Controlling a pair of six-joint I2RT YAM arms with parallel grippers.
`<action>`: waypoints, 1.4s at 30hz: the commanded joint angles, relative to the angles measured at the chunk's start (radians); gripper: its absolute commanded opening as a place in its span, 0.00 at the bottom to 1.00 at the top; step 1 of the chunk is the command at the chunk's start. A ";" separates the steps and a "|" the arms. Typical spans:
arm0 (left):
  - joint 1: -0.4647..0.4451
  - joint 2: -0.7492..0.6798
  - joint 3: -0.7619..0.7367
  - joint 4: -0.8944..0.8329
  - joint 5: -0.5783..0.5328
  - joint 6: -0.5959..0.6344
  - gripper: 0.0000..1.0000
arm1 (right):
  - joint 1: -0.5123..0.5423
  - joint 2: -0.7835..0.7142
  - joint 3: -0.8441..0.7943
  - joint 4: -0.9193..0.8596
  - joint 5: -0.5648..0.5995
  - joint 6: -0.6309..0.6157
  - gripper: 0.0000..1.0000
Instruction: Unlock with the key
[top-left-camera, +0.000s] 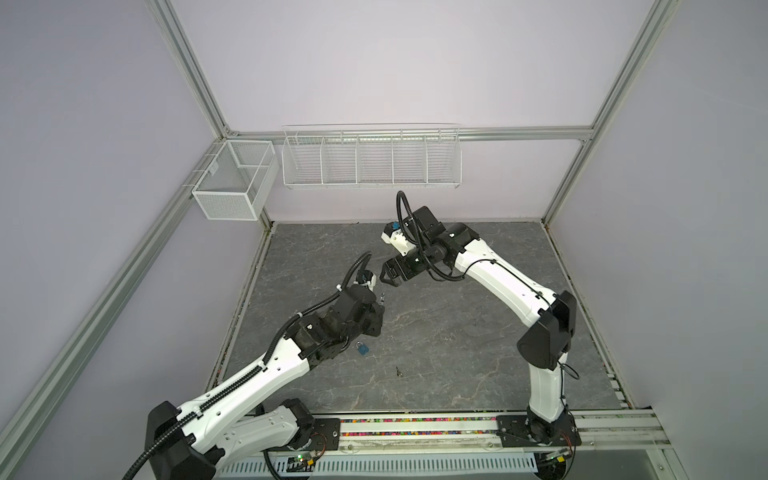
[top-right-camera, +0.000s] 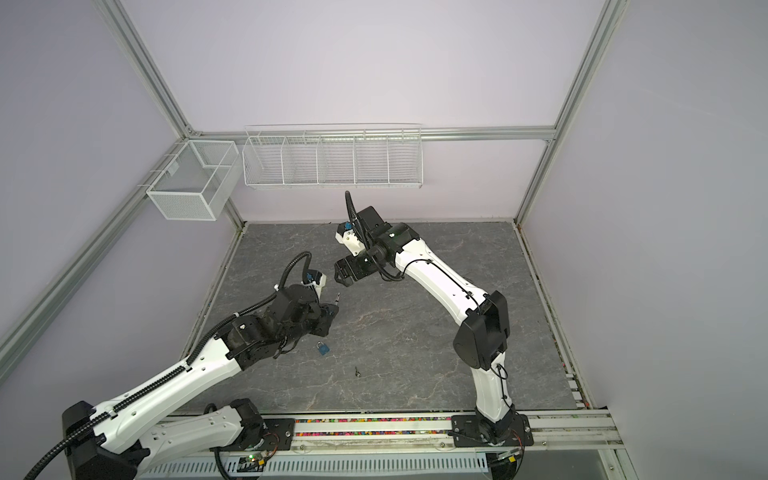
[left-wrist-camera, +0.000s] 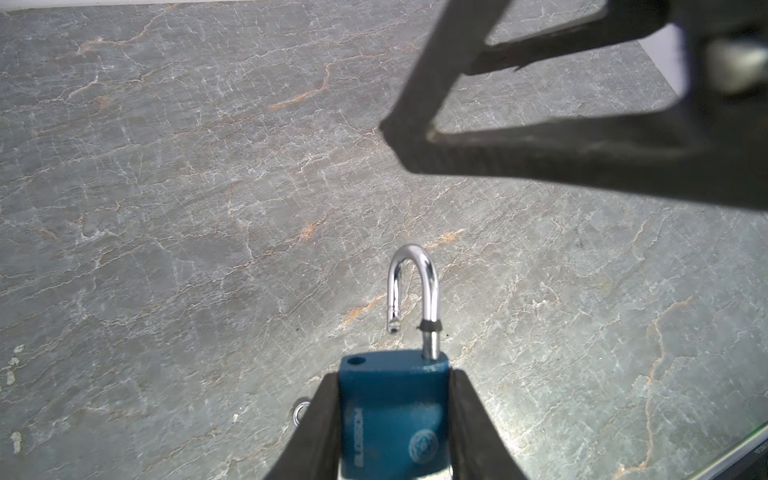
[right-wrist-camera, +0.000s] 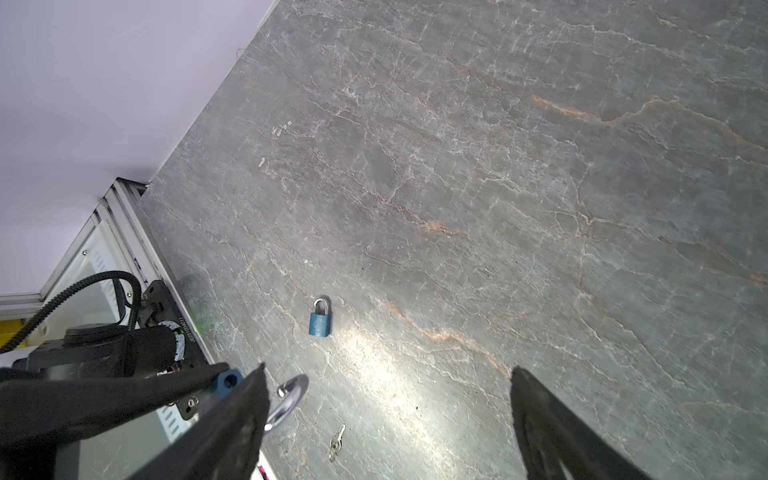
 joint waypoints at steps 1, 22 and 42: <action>0.000 0.001 0.017 0.032 -0.010 0.015 0.00 | 0.007 0.049 0.026 -0.054 -0.045 -0.036 0.92; 0.000 -0.007 0.008 0.049 -0.006 0.030 0.00 | -0.029 0.091 0.029 -0.122 -0.197 -0.197 0.92; 0.001 -0.004 0.009 0.073 0.023 0.062 0.00 | -0.065 0.159 0.088 -0.103 -0.258 -0.257 0.93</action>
